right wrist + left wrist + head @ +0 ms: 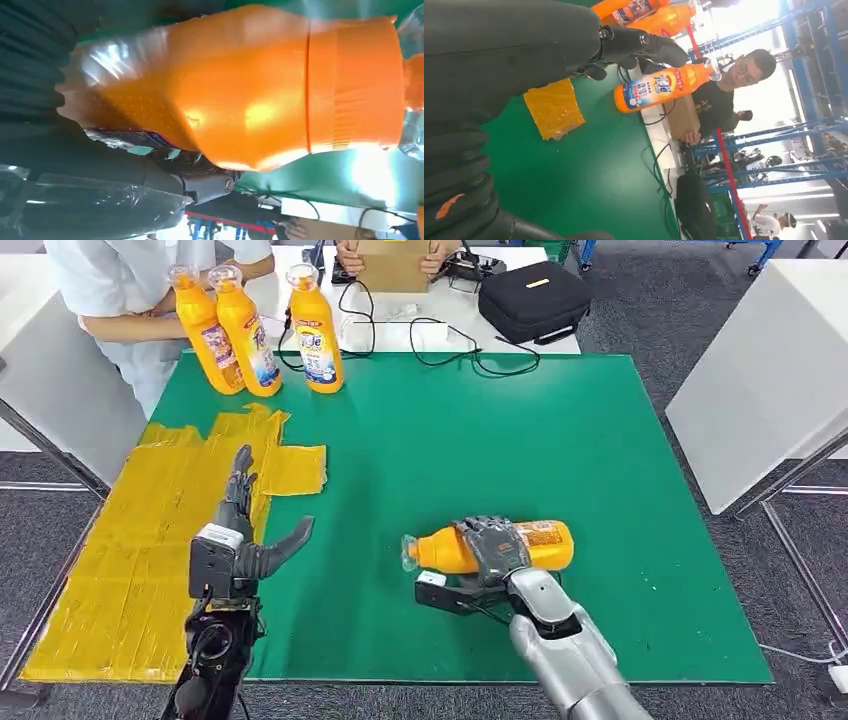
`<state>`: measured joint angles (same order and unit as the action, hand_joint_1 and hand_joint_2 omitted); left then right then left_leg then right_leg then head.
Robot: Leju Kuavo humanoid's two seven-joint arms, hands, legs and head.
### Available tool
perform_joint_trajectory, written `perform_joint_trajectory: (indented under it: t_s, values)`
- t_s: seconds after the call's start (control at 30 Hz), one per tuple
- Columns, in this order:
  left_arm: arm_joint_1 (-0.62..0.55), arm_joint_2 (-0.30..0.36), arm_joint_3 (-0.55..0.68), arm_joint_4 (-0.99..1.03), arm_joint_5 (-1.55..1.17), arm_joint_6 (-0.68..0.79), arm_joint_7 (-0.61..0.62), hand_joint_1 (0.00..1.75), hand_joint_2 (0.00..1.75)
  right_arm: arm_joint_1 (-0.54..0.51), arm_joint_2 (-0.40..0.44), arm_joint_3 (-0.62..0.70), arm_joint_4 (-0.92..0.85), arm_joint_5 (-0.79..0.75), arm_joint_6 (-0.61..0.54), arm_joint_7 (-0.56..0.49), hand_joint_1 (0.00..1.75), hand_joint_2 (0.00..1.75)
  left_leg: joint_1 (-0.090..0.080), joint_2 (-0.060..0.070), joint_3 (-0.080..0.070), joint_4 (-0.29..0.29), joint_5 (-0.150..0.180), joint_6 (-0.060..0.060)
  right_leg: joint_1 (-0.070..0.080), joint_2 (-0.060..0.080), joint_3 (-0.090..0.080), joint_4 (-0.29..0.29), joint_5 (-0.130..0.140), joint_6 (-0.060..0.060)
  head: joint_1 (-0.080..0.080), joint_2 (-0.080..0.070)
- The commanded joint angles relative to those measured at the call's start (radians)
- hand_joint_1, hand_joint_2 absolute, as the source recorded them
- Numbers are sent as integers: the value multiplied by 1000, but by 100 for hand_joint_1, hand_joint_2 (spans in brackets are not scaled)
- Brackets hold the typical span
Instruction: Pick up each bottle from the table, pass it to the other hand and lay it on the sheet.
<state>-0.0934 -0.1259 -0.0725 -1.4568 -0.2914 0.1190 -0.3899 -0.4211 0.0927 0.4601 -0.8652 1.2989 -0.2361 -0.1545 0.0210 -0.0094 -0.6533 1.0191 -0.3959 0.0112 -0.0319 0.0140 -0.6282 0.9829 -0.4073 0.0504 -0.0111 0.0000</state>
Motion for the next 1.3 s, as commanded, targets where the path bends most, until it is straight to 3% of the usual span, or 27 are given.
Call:
perform_joint_trajectory:
  t_s: [0.03,0.07,0.27,0.33,0.73,0.83,1.03,1.3]
  values:
    - [-40,7,7,90,7,5,-8,0,175,-75,1,72,150,-10,51,15,21,175,1,0,7,-1,-2,0,2,-2,7,-1,-2,-4,0,0]
    - [-47,8,7,103,8,4,-8,0,175,-89,-4,93,182,-1,94,24,0,175,0,1,5,-1,-1,0,1,-1,5,-1,-1,-3,0,0]
    - [-60,6,7,131,24,-1,-5,0,175,-109,0,111,245,-12,114,26,0,175,0,-1,4,-1,0,0,1,-2,4,-1,-1,-2,0,0]
    - [-61,7,8,131,25,-1,-5,0,175,-111,1,111,245,-12,115,26,0,175,1,-1,10,-2,-2,1,2,-3,10,-3,-2,-5,0,0]
    - [-43,10,9,106,38,-1,1,0,175,-128,-4,110,227,-31,121,33,0,175,0,0,5,-1,0,0,1,-1,4,-1,-1,-2,0,0]
    - [-40,8,10,115,37,-2,18,0,175,-127,-25,105,192,-35,107,46,0,175,1,0,11,-1,-3,1,2,-3,10,-2,-3,-5,0,0]
    - [-60,3,17,156,37,-14,24,0,175,-110,-76,76,95,-35,110,69,0,175,0,-2,6,-1,-1,1,1,-4,6,-1,-2,-3,0,0]
    - [-58,9,62,180,43,-30,49,0,175,-108,-139,52,-39,-37,191,79,0,175,0,0,5,0,-1,1,1,-2,5,-1,-1,-3,0,0]
